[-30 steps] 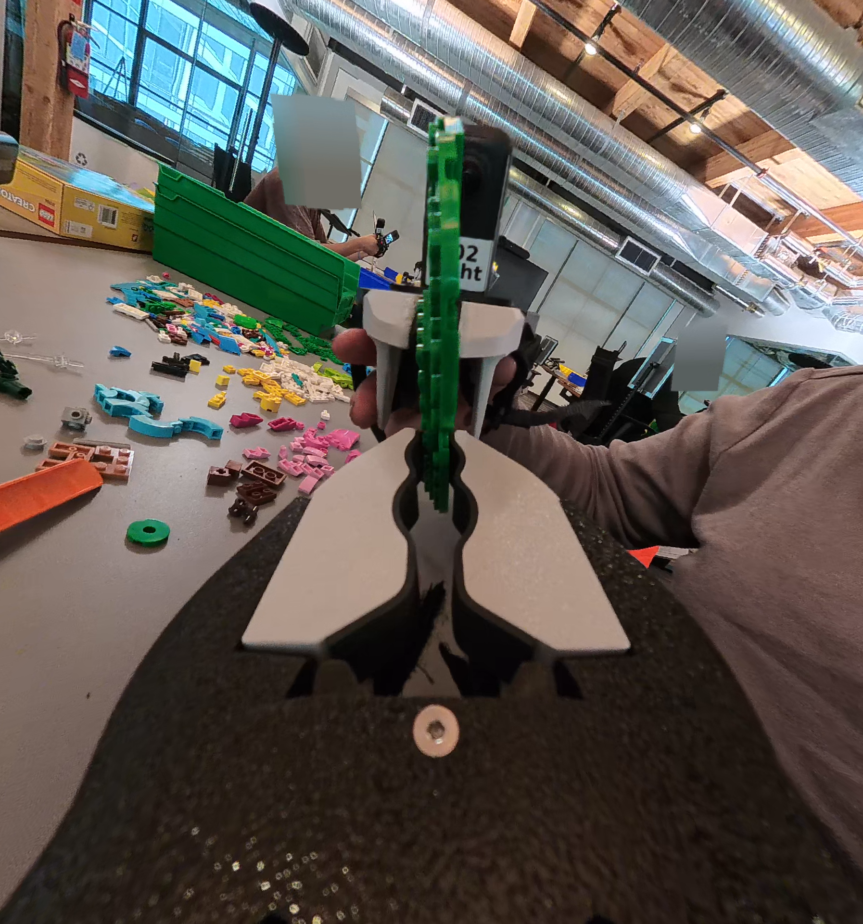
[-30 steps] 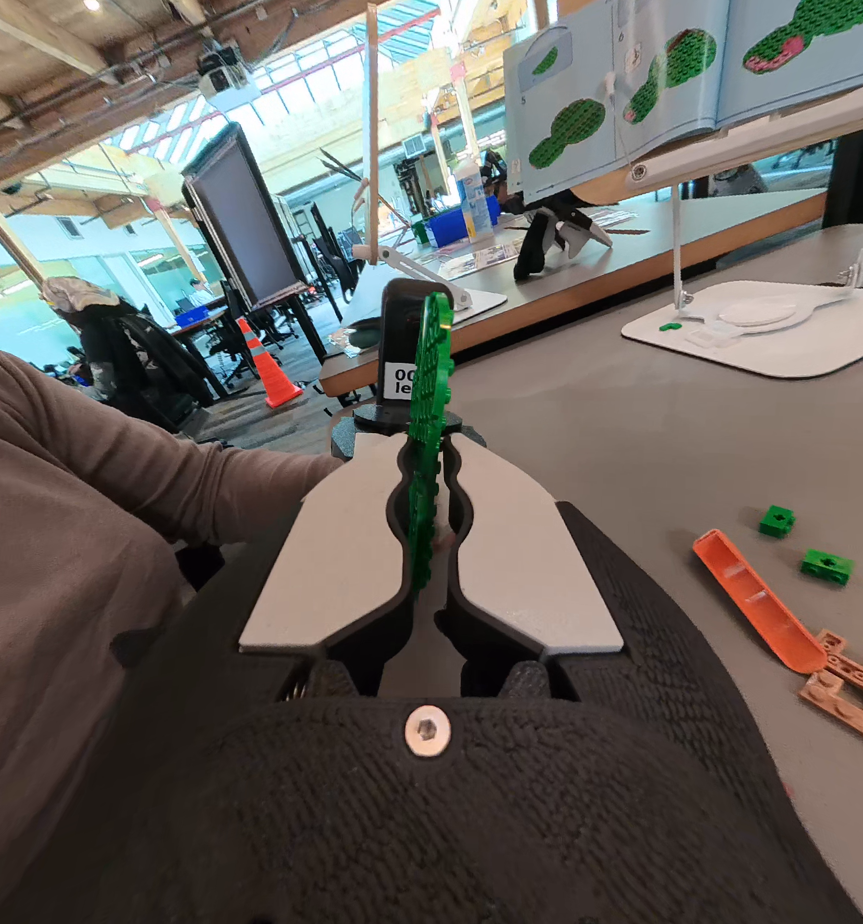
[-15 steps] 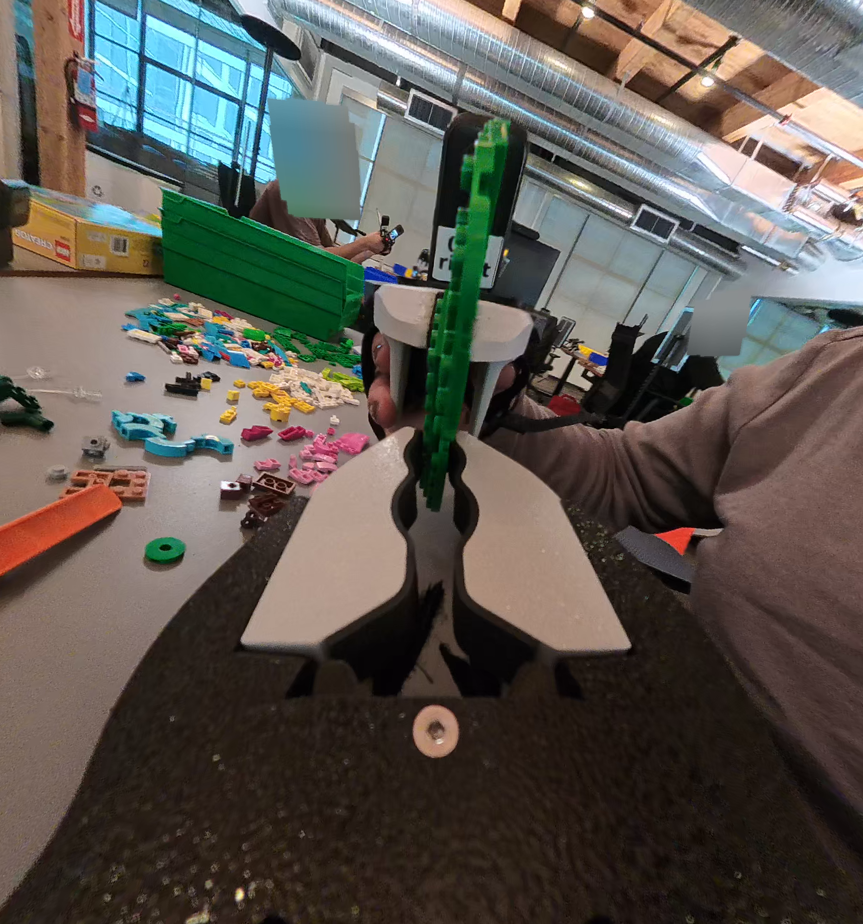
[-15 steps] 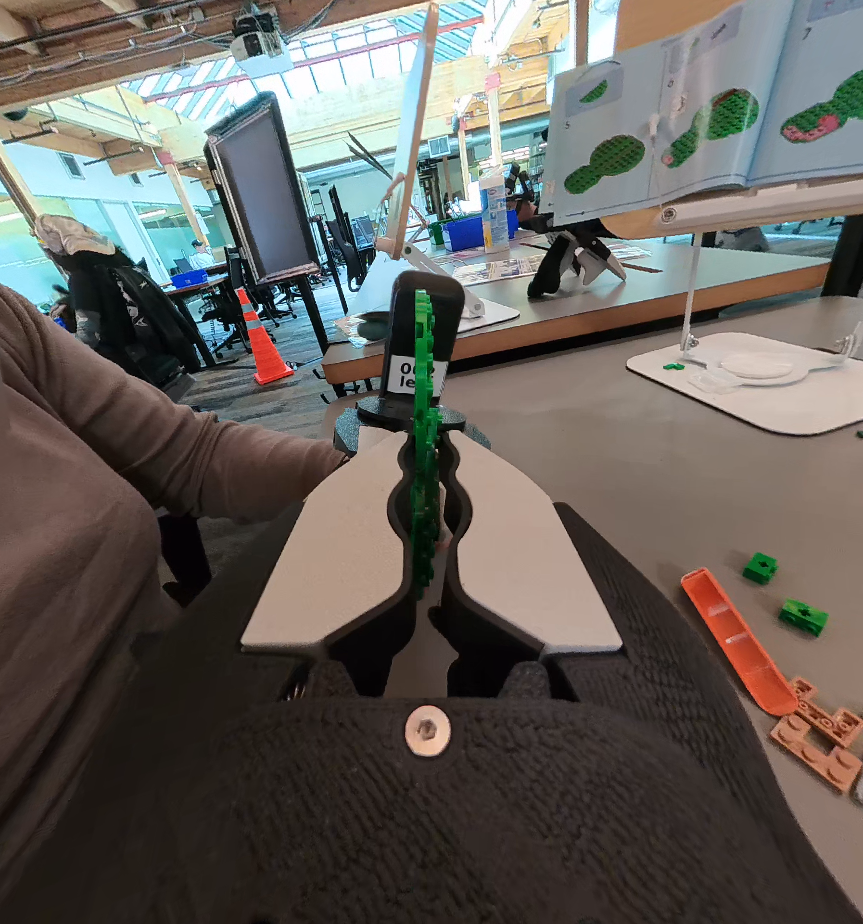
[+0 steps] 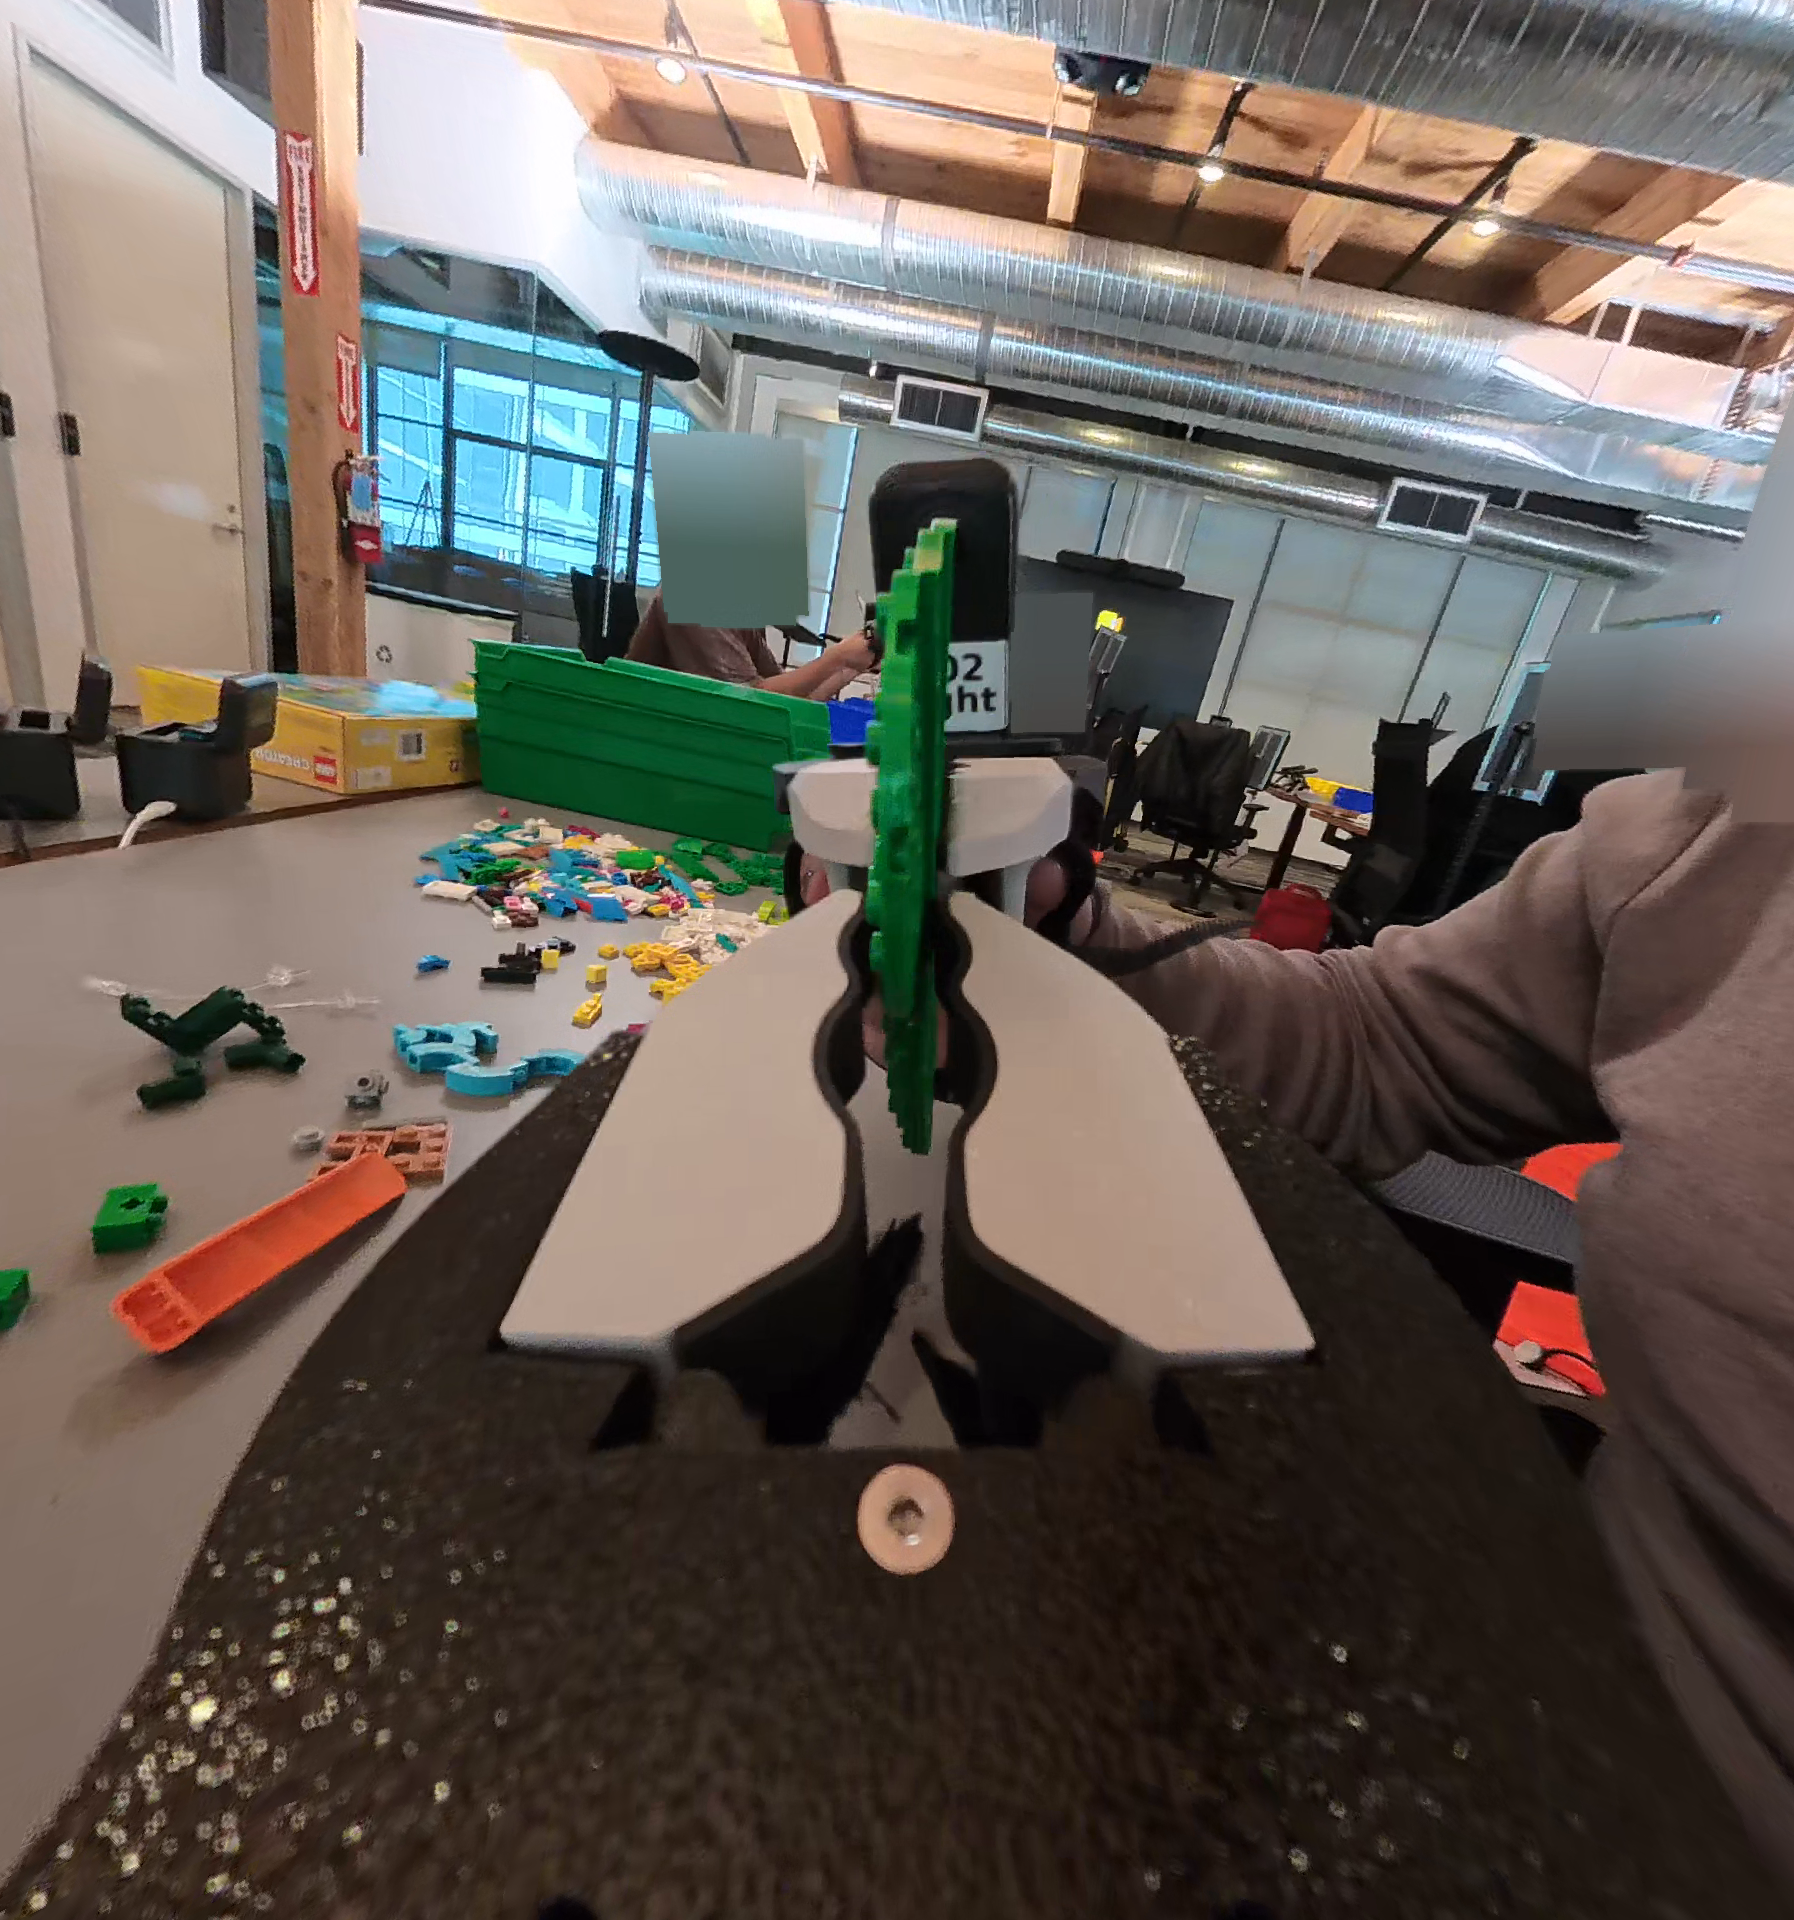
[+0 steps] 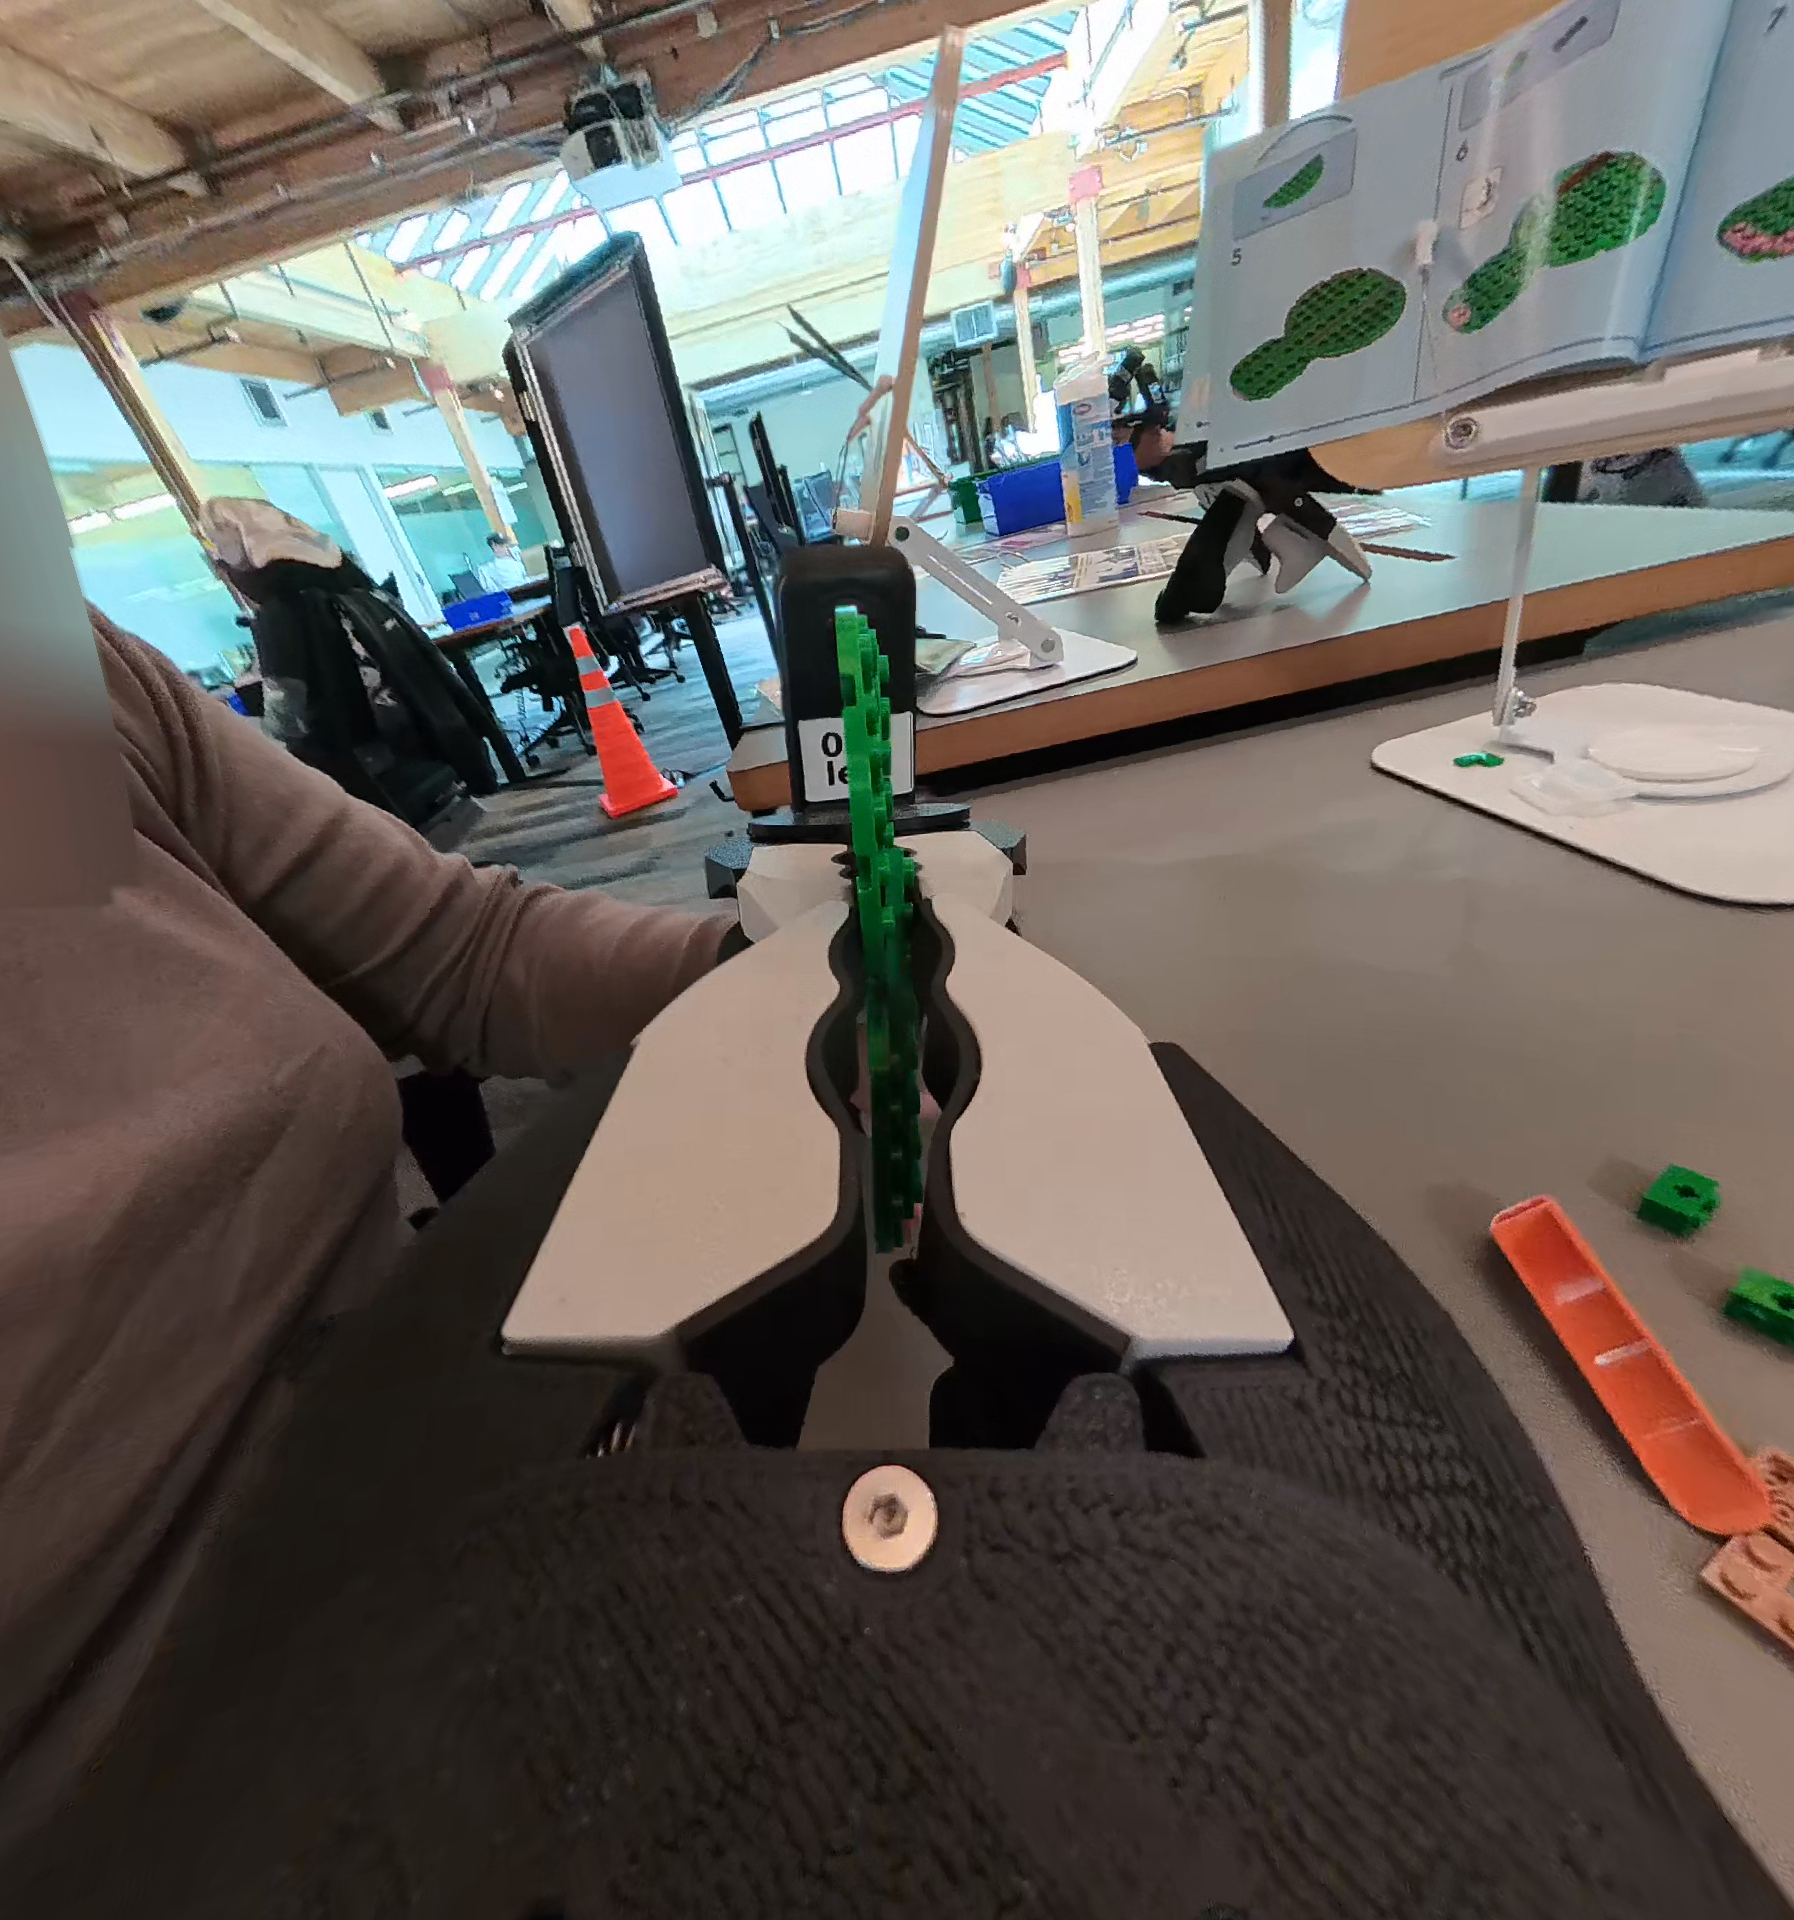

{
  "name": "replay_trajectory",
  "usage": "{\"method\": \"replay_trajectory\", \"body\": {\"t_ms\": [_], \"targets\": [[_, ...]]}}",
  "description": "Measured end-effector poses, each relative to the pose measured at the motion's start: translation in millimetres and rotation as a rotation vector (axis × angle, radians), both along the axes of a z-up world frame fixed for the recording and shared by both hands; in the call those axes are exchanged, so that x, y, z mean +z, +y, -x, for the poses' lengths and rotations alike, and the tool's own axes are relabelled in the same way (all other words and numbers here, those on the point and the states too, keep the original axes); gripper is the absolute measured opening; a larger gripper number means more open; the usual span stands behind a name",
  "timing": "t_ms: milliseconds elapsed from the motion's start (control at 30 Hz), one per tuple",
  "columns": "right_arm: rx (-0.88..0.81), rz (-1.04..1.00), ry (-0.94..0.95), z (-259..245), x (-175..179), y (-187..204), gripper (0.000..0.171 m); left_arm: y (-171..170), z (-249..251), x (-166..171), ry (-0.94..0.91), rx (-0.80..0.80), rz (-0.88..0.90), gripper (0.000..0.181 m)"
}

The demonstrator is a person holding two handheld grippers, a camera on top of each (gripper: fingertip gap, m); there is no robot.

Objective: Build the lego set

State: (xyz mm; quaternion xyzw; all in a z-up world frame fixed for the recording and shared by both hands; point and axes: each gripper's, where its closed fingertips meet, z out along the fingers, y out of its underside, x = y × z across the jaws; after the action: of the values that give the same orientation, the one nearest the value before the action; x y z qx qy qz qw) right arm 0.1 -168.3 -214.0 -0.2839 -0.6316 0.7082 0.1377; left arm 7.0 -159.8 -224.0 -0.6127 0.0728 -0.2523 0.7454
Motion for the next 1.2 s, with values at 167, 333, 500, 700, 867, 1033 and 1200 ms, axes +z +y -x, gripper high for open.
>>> {"method": "replay_trajectory", "body": {"t_ms": [167,333,500,700,867,1033,1200], "targets": [[0.003,0.061,-0.061,3.9,-3.5,2.4,0.007,1.7,3.2,-3.5,-0.028,-0.006,0.031,0.009],[0.011,0.074,-0.080,4.4,-5.5,2.4,0.007,1.4,3.8,-5.2,0.014,0.015,0.037,0.009],[0.046,-0.010,0.079,-7.8,-0.4,-2.4,0.007,-2.7,-7.8,-0.7,0.112,0.002,-0.025,0.009],[0.079,-0.335,0.494,-43.7,12.9,-20.8,0.007,-19.0,-39.0,13.6,0.595,0.062,-0.198,0.009],[0.075,-0.518,0.690,-64.2,27.0,-33.2,0.008,-31.2,-57.4,29.9,0.918,0.102,-0.278,0.009],[0.052,-0.608,0.784,-72.5,34.2,-41.8,0.013,-40.6,-66.9,35.5,1.032,0.093,-0.304,0.008],[0.081,-0.637,0.813,-79.9,34.4,-46.4,0.010,-43.6,-73.1,37.3,1.061,0.071,-0.301,0.008]]}}
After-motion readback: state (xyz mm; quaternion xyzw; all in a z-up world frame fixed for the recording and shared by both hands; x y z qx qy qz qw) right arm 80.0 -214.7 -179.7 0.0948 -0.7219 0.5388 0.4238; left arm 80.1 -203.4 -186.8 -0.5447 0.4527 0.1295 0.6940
